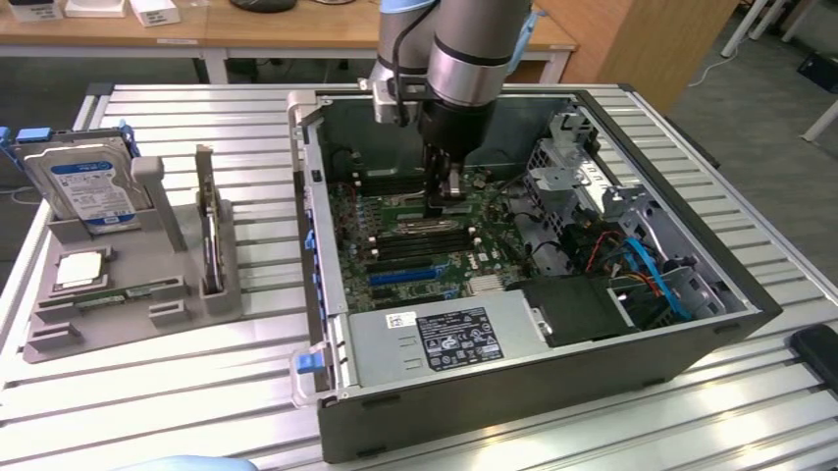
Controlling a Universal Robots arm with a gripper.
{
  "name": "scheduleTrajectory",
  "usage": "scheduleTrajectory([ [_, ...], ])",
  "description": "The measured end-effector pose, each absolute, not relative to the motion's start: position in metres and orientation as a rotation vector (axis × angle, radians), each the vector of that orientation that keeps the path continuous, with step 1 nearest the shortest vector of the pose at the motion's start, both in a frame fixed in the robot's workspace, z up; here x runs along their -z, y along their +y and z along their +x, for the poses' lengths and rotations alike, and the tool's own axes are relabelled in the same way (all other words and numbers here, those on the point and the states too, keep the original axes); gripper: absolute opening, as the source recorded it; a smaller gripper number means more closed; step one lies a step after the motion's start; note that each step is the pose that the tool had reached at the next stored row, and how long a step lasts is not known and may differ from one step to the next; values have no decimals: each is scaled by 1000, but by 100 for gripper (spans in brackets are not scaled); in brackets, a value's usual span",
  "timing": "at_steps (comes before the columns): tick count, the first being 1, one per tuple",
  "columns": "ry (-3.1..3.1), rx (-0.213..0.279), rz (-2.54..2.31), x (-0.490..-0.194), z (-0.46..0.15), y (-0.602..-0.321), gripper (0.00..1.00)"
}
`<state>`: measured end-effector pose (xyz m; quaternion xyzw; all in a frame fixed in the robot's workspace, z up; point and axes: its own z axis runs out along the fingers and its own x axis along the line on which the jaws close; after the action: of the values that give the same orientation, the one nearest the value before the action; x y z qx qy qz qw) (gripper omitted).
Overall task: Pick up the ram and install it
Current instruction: 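Insert the ram into the slot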
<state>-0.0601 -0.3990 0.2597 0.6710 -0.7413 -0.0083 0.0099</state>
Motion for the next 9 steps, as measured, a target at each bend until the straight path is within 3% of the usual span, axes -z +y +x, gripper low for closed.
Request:
scheduleTrajectory([
  [9, -2301, 18, 2103, -258, -59, -399, 13],
])
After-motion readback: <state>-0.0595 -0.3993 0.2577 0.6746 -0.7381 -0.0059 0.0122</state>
